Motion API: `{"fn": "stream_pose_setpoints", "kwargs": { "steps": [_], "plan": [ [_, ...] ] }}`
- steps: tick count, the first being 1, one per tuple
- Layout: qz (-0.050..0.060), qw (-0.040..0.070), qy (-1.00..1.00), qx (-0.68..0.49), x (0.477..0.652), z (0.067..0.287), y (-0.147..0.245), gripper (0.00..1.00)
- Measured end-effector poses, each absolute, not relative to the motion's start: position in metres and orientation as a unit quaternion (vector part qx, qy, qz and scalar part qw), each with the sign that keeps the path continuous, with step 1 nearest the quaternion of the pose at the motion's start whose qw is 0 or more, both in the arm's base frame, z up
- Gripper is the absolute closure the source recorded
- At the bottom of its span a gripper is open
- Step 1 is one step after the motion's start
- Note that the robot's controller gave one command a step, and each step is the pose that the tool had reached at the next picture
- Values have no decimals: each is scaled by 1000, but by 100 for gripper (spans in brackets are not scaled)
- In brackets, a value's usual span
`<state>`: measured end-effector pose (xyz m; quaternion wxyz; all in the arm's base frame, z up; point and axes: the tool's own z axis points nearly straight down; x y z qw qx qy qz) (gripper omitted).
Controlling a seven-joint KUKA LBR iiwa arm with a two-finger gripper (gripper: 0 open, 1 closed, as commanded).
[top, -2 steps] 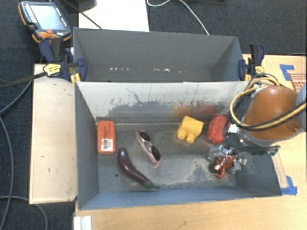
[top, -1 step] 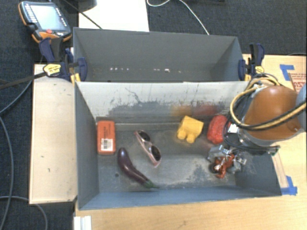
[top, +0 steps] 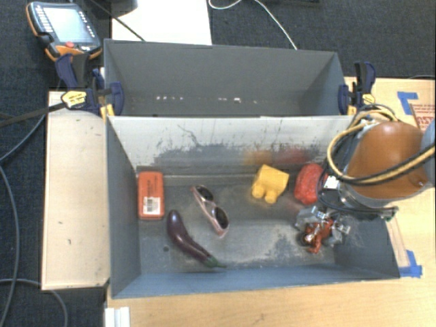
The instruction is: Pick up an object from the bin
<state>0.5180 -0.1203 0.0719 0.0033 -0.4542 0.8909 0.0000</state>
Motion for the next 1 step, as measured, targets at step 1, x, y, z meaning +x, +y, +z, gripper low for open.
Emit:
{"fn": "stream_pose_setpoints", "kwargs": {
  "steps": [1],
  "plan": [
    [1,3,891,-454,517,80,-120,100]
  ]
}}
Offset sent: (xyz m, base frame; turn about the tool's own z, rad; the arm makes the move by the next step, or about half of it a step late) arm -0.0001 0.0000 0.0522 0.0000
